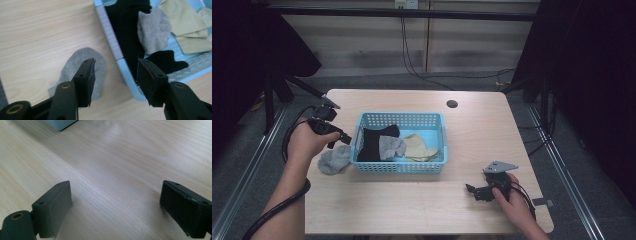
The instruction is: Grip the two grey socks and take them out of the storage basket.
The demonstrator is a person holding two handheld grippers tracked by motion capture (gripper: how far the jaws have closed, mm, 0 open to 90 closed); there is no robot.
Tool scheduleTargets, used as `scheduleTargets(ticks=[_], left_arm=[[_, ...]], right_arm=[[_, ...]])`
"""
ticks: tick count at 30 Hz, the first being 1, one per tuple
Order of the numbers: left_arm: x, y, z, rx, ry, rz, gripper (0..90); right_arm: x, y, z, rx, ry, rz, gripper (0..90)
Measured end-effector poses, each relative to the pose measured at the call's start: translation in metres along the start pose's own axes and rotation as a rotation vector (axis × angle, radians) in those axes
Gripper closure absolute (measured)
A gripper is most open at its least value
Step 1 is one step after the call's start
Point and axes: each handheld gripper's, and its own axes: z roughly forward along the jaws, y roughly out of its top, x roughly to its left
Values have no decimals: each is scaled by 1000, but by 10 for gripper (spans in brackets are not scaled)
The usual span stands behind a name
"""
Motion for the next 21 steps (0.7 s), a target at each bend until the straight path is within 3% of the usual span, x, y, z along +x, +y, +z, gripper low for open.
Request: scheduleTargets(ticks=[5,21], left_arm=[[-15,11,7,-7,-16,34,390],[-46,28,33,-24,-43,86,348]], right_arm=[[0,0,0,0,0,0,99],[0,0,0,1,0,1,99]])
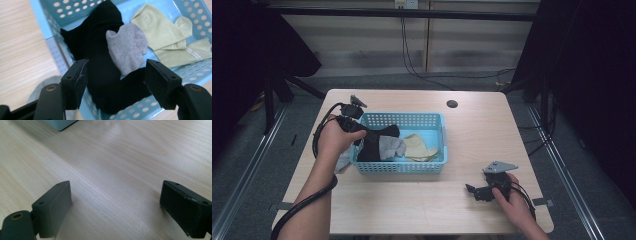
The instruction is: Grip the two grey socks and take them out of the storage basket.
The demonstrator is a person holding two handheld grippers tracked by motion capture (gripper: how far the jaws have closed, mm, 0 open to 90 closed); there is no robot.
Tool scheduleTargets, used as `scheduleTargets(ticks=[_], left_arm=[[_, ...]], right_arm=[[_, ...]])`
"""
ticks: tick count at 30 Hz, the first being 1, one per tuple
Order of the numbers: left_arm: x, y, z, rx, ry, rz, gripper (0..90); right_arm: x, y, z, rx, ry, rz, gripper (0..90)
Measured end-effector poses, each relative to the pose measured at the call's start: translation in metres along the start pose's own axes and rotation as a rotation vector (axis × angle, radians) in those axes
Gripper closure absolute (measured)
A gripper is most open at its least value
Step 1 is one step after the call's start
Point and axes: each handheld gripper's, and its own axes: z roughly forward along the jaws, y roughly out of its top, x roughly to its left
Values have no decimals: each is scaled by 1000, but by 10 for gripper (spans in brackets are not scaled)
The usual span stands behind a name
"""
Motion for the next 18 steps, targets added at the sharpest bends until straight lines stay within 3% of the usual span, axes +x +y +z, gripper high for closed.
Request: scheduleTargets(ticks=[6,18], left_arm=[[-8,5,14,7,-3,25,340],[-17,8,43,31,-20,22,339]], right_arm=[[0,0,0,-2,1,0,99],[1,0,0,5,1,5,99]])
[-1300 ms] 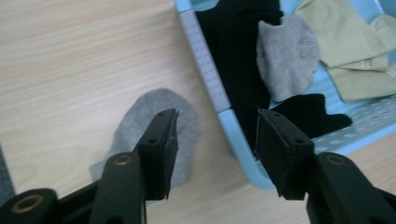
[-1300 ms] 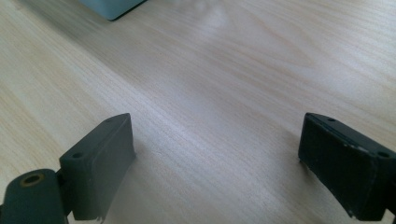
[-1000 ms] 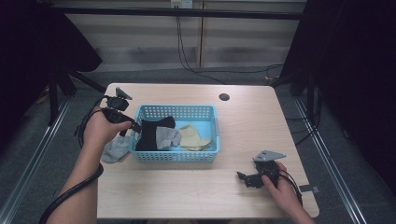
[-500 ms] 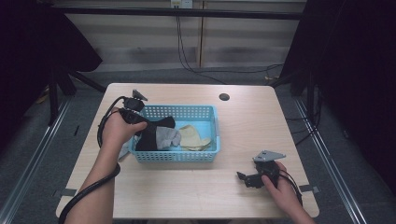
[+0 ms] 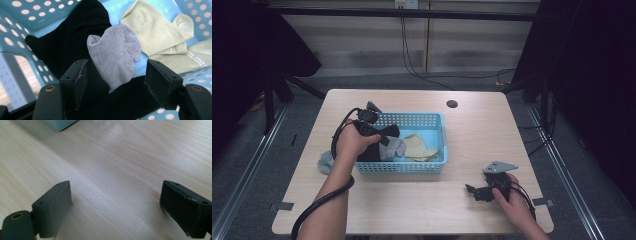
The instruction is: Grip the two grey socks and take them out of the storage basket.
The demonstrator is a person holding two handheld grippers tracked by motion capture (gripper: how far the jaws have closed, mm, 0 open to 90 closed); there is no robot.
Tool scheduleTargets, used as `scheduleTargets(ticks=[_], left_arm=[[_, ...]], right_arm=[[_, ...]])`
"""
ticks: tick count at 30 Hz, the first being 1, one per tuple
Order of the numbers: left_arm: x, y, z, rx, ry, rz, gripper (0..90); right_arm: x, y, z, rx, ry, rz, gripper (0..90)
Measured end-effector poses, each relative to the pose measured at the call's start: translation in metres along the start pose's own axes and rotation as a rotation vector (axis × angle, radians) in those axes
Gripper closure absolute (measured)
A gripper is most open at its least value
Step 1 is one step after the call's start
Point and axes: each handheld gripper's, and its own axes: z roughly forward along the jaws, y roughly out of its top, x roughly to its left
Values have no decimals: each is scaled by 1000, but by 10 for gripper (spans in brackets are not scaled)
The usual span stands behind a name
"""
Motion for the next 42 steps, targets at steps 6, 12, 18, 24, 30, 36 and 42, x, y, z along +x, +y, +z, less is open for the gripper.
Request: scheduleTargets(ticks=[6,12,18,24,30,36,42], left_arm=[[-2,1,15,3,-8,-8,339],[-3,2,29,22,22,-5,339],[1,3,35,24,46,-27,338],[6,1,43,28,31,-58,341],[9,0,50,30,6,-82,530],[11,3,47,62,-22,-89,815],[8,7,36,94,-25,-66,840]], right_arm=[[0,0,0,-1,0,-3,98],[0,0,0,0,0,0,99],[0,0,0,0,0,0,99],[0,0,0,0,0,0,99],[0,0,0,1,1,2,99],[0,0,0,-4,4,-8,99],[0,0,0,-3,4,-8,99]])
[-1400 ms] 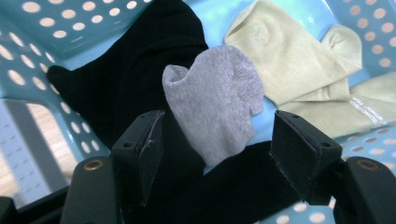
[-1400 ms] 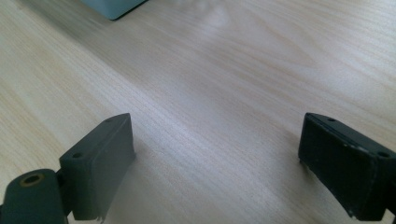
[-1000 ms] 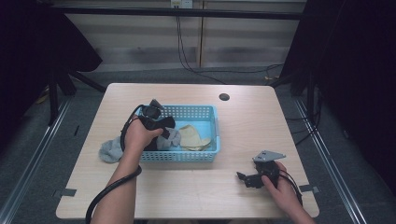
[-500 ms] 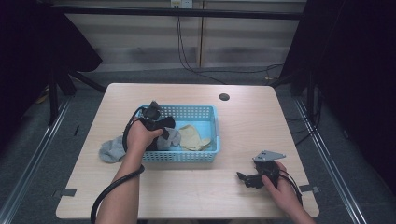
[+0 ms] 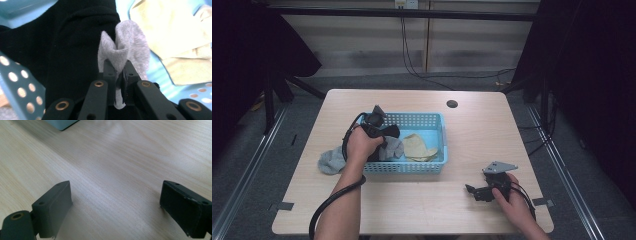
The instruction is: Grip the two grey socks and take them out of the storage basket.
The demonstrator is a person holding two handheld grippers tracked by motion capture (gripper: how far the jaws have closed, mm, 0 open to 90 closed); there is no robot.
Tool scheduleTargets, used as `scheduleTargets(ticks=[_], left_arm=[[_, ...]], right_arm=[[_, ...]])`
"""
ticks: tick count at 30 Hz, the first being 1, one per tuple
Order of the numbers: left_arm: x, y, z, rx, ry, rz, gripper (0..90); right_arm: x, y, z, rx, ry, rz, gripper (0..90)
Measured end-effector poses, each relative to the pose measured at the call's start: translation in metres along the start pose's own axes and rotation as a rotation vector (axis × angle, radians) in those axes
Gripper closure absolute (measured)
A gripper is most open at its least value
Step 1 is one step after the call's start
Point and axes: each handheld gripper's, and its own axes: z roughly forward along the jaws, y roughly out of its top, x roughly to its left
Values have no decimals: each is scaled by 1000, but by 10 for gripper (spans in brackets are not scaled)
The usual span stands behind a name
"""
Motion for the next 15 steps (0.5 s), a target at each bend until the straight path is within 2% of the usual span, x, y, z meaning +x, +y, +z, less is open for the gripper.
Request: scheduleTargets(ticks=[5,12,15], left_arm=[[1,1,-10,3,-12,-16,840],[0,5,-26,11,-29,-13,840],[-2,7,-32,34,-29,-6,840]], right_arm=[[0,0,0,-2,1,-1,98],[0,0,0,-2,1,-1,99],[0,0,0,-3,1,-4,99]])
